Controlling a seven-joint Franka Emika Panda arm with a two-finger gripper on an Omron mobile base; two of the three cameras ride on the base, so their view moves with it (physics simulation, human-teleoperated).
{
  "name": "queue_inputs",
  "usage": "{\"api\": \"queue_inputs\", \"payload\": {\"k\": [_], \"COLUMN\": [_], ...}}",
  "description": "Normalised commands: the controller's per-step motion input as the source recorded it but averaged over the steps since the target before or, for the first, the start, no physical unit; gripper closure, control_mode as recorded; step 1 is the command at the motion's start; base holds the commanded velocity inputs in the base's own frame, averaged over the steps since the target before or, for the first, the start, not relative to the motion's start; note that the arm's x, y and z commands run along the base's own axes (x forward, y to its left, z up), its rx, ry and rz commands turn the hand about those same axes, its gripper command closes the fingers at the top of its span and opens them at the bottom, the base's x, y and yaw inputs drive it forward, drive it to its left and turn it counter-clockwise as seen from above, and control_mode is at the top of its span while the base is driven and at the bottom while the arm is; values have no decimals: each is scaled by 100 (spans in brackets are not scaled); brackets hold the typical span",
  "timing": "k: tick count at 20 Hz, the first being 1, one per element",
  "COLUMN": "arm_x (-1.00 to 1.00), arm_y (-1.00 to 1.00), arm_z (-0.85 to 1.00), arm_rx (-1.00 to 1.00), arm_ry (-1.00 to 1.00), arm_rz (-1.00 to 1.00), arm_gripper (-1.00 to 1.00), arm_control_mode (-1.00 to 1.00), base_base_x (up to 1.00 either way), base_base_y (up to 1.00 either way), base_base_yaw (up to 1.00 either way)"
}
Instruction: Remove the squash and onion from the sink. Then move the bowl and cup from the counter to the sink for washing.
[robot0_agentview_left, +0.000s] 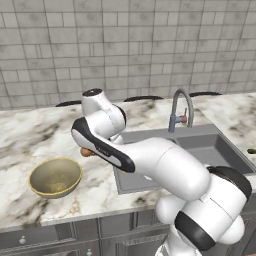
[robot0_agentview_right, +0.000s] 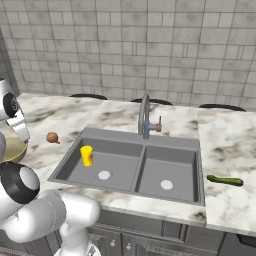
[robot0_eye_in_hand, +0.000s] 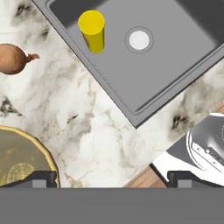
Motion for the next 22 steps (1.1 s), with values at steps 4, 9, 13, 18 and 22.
{"api": "queue_inputs", "payload": {"k": [4,9,13,18,22], "arm_x": [-2,-5,-3,0,4], "arm_y": [4,15,17,23,8], "arm_z": [0,-8,-11,-12,-7], "arm_rx": [9,4,4,0,3], "arm_ry": [0,-1,-1,0,0], "arm_rz": [10,5,4,0,9], "arm_gripper": [-100,-100,-100,-100,-100], "arm_control_mode": [-100,-100,-100,-100,-100], "base_base_x": [0,0,0,0,0], "base_base_y": [0,0,0,0,0], "base_base_yaw": [0,0,0,0,0]}}
